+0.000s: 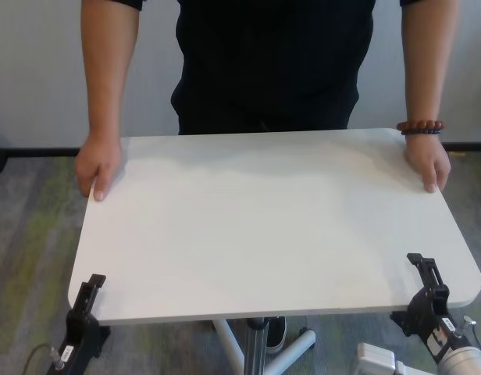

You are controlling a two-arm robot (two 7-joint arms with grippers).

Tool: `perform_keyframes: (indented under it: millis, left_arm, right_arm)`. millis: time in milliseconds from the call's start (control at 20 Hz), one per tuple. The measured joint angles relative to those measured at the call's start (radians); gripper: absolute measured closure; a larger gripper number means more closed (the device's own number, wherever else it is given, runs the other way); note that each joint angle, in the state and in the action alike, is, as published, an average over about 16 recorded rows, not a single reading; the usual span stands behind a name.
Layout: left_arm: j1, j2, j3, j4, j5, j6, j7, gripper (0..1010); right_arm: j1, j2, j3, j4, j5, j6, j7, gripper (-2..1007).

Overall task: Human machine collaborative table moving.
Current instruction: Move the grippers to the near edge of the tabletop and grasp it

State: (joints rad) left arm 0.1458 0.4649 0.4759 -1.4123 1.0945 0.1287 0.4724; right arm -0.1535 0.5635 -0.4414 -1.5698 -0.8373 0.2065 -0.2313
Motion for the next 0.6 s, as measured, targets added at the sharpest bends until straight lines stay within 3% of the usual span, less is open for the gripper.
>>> perform_keyframes:
  millis: [600]
  left_arm:
    - [0.000,0.001,0.000,0.000,0.000,-0.002,0.000,10]
  right_arm:
    - [-0.001,0.000,0.000,0.000,0.001,0.000,0.001,5]
